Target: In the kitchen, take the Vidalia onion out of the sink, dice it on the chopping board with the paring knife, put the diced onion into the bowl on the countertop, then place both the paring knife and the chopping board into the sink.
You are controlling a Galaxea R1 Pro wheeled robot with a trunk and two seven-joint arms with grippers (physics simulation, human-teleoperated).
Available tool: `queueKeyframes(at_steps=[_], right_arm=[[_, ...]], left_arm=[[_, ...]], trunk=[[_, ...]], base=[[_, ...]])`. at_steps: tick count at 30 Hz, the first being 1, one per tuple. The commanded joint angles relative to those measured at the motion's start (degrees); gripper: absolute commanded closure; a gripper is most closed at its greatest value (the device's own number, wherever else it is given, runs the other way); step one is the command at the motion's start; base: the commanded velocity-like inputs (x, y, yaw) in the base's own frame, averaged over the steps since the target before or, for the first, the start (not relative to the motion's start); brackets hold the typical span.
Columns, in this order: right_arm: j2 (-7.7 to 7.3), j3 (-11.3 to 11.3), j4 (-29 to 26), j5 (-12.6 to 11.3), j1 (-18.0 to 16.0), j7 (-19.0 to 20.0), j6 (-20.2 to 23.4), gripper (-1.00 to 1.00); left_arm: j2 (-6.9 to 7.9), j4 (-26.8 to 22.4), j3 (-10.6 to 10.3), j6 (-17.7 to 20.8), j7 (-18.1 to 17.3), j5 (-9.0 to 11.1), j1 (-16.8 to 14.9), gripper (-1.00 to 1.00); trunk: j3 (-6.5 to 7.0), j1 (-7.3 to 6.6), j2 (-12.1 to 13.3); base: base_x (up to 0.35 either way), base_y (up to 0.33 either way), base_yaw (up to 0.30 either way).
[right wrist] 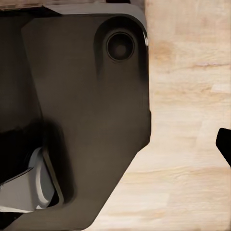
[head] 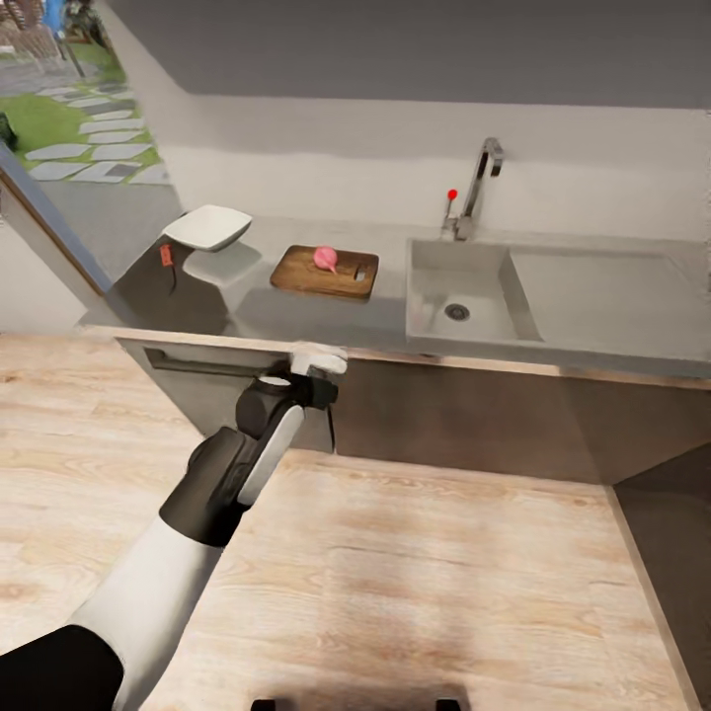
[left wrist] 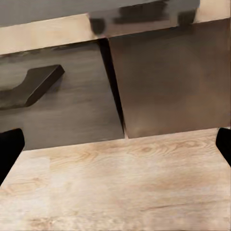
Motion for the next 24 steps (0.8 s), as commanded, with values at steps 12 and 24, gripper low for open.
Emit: queueKeyframes(at_steps=[12,24], right_arm=[[-1.50,0.33,-0.23,-0.92,-0.02,-0.12,-12.41,-1.00],[-8.65,0.31,-10.97,-0.54,-0.14,-0.09,-14.34,-1.00]], left_arm=[[-0.22,46.59,-3.48,-34.12,-8.69,4.13,0.10,-1.00],[-0.50,83.30,-3.76,-76.11,-22.18,4.34,1.44,-1.00]], trunk=[[-0.07,-0.02,-0.10],[-0.07,-0.02,-0.10]], base=[[-0.300,0.000,0.000],[-0.011,0.000,0.000]])
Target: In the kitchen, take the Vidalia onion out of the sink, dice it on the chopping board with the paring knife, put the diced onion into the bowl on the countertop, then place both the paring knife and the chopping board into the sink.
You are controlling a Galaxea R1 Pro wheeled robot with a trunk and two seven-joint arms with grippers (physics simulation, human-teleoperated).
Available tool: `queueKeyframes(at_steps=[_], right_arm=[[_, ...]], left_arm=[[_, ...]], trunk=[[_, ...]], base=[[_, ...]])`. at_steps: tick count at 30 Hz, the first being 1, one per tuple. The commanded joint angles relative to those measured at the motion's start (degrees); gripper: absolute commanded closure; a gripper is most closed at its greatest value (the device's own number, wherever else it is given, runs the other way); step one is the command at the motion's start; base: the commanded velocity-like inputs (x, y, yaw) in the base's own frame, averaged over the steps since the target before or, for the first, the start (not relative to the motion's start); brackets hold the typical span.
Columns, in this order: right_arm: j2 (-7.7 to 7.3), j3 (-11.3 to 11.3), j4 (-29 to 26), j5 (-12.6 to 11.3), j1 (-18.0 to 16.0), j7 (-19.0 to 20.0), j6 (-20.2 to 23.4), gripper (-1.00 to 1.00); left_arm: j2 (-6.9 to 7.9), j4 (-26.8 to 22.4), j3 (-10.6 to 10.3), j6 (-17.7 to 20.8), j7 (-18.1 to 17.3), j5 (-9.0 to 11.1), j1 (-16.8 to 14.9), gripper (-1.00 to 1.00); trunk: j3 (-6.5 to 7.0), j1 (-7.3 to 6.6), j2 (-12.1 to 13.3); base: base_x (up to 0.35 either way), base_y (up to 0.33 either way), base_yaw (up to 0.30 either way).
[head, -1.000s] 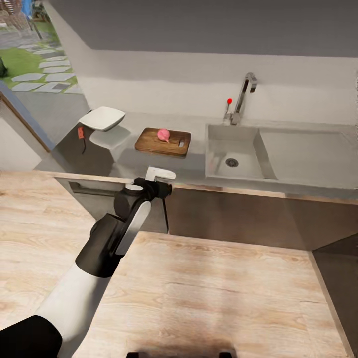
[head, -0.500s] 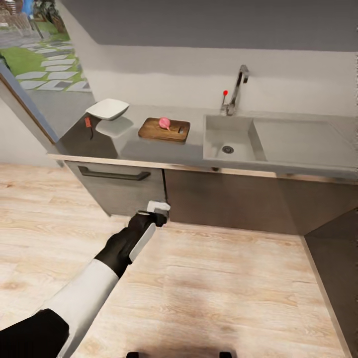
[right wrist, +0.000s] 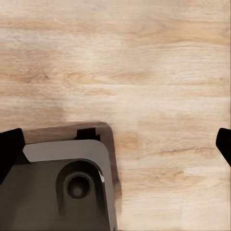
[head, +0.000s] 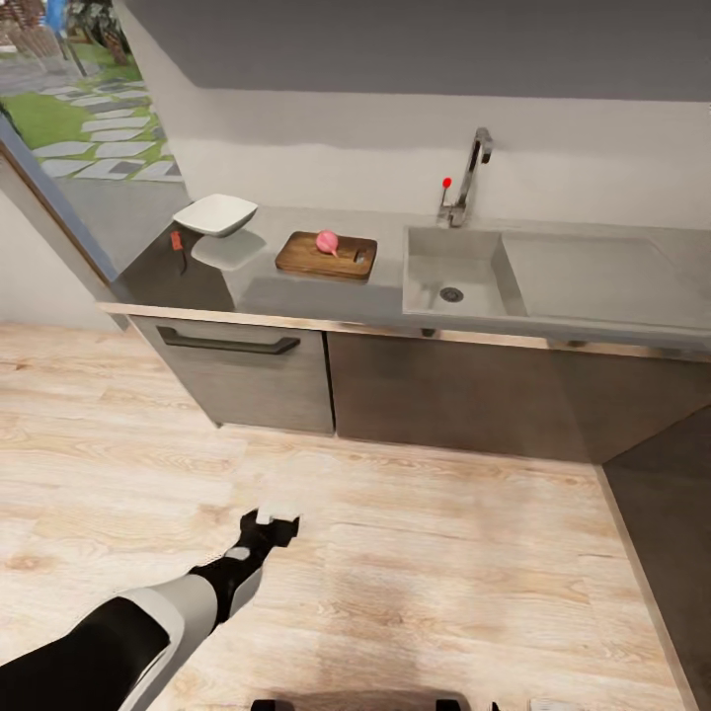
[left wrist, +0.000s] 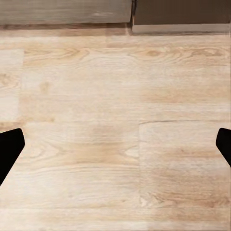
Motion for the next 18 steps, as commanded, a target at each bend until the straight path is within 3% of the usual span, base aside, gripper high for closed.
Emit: queueKeyframes(at_steps=[1,5,9,13,18], right_arm=[[-0.30,0.52,-0.20,-0.24,-0.05,-0.36,0.36,-1.00],[-1.58,0.52,-2.00,-0.21,-0.21,-0.32,2.50,-1.00],[-3.04,0.56,-5.92,-0.28,-0.24,0.03,3.00,-1.00],[-3.13,0.75,-6.66,-0.20,-0.25,0.18,2.82,-1.00],[-3.88,2.33,-5.03,1.36,1.40,1.79,1.20,-1.00]], left_arm=[[0.07,0.70,-0.48,-2.85,0.06,0.32,1.05,-1.00],[1.03,1.31,-0.47,-9.51,0.05,0.33,5.90,-1.00],[2.51,1.52,-0.39,-19.62,2.67,0.39,11.73,-1.00],[3.05,1.55,-0.38,-23.01,9.43,0.42,14.75,-1.00],[4.69,1.56,-0.24,-24.66,10.25,0.51,16.37,-1.00]], trunk=[[-0.07,0.03,-0.08],[-0.07,0.03,-0.08],[-0.07,0.03,-0.08],[-0.07,0.03,-0.08],[-0.07,0.02,-0.08]], base=[[0.000,0.000,0.000],[0.000,0.000,0.000],[0.000,0.000,0.000],[0.000,0.000,0.000],[0.000,0.000,0.000]])
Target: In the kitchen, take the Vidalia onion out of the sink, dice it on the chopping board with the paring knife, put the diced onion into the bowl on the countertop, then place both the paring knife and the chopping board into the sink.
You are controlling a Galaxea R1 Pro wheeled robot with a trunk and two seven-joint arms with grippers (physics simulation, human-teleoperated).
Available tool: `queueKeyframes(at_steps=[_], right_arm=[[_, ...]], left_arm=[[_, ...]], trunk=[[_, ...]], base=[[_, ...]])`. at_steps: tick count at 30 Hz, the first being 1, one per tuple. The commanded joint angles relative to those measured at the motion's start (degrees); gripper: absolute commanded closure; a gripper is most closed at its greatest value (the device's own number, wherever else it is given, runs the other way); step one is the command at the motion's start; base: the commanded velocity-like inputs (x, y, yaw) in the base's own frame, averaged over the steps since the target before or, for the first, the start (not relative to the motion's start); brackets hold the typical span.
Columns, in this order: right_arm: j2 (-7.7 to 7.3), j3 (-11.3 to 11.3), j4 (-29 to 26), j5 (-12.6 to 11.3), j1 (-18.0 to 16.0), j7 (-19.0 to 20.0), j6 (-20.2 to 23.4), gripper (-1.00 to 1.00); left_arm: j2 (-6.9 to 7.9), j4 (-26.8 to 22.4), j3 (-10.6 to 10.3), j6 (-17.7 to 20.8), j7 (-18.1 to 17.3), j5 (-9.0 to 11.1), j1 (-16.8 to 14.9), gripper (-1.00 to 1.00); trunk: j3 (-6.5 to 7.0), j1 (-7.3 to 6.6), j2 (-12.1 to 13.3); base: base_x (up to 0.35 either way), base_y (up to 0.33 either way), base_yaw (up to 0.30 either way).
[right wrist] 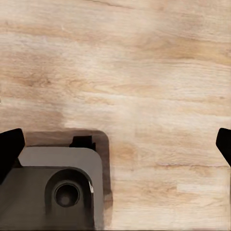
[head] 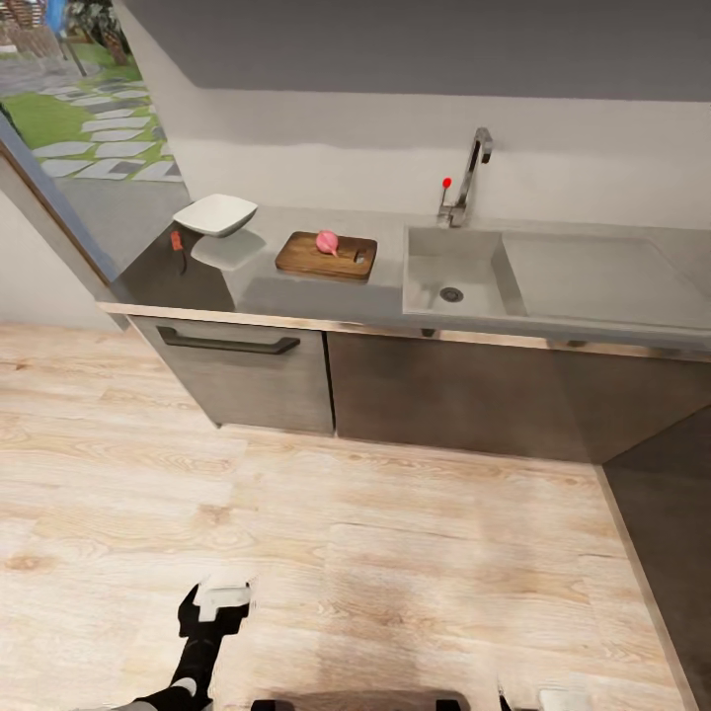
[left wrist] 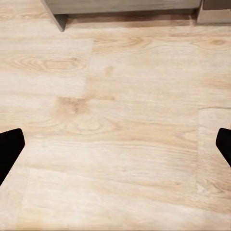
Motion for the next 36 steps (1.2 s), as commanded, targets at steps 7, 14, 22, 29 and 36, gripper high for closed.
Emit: queueKeyframes(at_steps=[7,14,22,29,36], right_arm=[[1.99,1.47,2.23,0.28,0.69,0.38,-1.08,-1.00],[2.28,1.38,3.45,0.29,0.70,0.26,-1.32,-1.00],[2.28,1.33,3.45,0.22,0.70,0.11,-1.38,-1.00],[2.28,1.33,3.45,0.22,0.70,0.03,-1.39,-1.00],[2.26,1.31,3.45,0.22,0.70,0.01,-1.39,-1.00]], left_arm=[[1.40,0.05,-0.57,1.42,0.48,0.05,2.20,-1.00],[1.65,0.02,-0.50,3.66,0.50,0.04,4.48,-1.00],[1.65,0.03,-0.56,5.78,0.47,0.04,7.08,-1.00],[1.61,0.03,-0.58,5.82,0.29,0.04,10.81,-1.00],[1.50,0.03,-0.58,5.89,0.25,0.04,10.81,-1.00]], trunk=[[-0.07,0.03,-0.08],[-0.05,0.03,-0.08],[0.55,0.03,-0.08],[1.17,0.03,-0.08],[1.80,0.03,-0.08]], base=[[0.000,0.000,0.000],[0.000,0.000,0.000],[0.000,0.000,0.000],[0.000,0.000,0.000],[0.000,0.000,0.000]])
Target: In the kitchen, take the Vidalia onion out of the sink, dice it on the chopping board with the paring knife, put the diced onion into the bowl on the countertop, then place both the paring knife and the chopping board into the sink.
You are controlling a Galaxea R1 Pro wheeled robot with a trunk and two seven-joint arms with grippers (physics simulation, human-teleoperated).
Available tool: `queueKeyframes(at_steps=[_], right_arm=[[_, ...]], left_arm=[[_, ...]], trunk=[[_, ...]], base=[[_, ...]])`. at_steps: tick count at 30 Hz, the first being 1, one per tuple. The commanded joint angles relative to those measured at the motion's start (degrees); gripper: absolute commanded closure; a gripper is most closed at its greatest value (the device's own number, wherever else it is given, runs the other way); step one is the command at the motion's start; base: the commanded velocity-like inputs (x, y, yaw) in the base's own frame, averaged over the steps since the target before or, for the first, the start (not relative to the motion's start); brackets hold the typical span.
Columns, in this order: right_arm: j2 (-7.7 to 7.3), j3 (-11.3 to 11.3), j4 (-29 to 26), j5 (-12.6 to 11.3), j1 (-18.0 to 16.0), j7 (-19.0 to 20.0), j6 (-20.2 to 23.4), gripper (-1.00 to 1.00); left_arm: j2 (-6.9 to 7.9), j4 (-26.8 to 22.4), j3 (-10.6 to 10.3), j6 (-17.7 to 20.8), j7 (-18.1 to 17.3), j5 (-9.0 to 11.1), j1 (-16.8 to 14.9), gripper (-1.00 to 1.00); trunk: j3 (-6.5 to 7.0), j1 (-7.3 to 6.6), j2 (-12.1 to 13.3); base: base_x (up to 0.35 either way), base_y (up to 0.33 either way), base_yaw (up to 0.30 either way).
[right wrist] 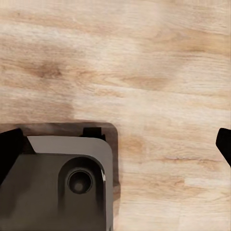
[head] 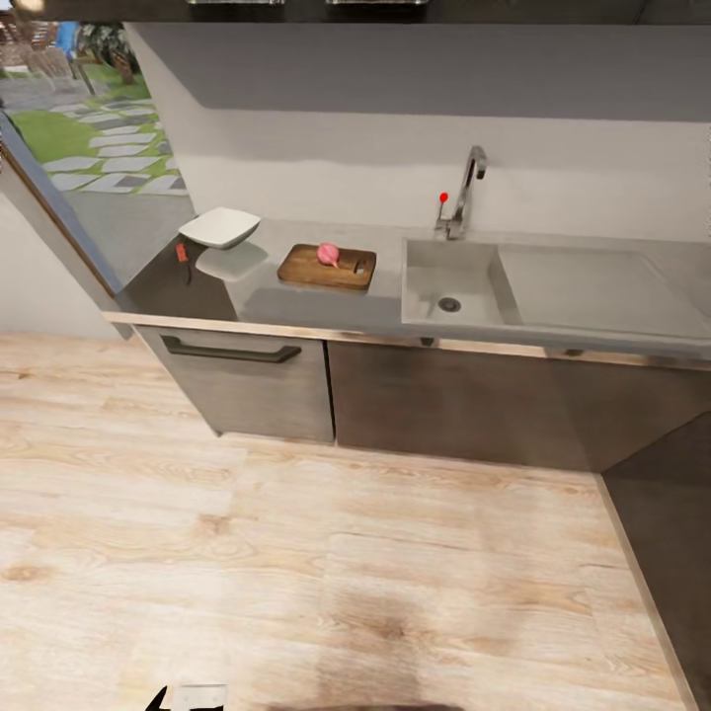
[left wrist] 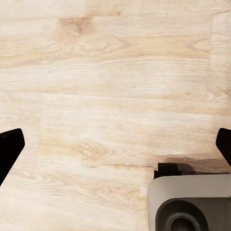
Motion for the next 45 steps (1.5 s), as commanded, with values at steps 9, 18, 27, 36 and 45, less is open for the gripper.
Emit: queueKeyframes(at_steps=[9,18,27,36,45], right_arm=[[-0.06,0.42,-0.03,-0.35,-0.02,-0.41,-0.13,-1.00],[-0.02,0.42,-0.03,-0.36,-0.02,-0.41,-0.13,-1.00],[-0.02,0.43,-0.03,-0.36,-0.02,-0.41,-1.17,-1.00],[-0.01,0.41,0.02,-0.36,-0.02,-0.41,-1.26,-1.00],[-0.02,0.41,0.06,-0.36,-0.02,-0.41,-1.27,-1.00]], left_arm=[[-0.13,0.17,-0.49,-0.07,0.26,0.20,-0.06,-1.00],[-0.15,0.17,-0.46,0.04,0.27,0.20,-0.06,-1.00],[-0.02,0.17,-0.42,0.05,0.28,0.20,-0.05,-1.00],[-0.05,0.17,-0.48,0.05,0.28,0.20,-0.06,-1.00],[0.02,0.17,-0.47,0.05,0.28,0.20,-0.06,-1.00]], trunk=[[0.75,0.03,-0.07],[1.56,0.03,-0.07],[2.38,0.03,-0.07],[3.19,0.03,-0.07],[4.01,0.03,-0.07]], base=[[0.000,0.000,0.000],[0.000,0.000,0.000],[0.000,0.000,0.000],[0.000,0.000,0.000],[0.000,0.000,0.000]])
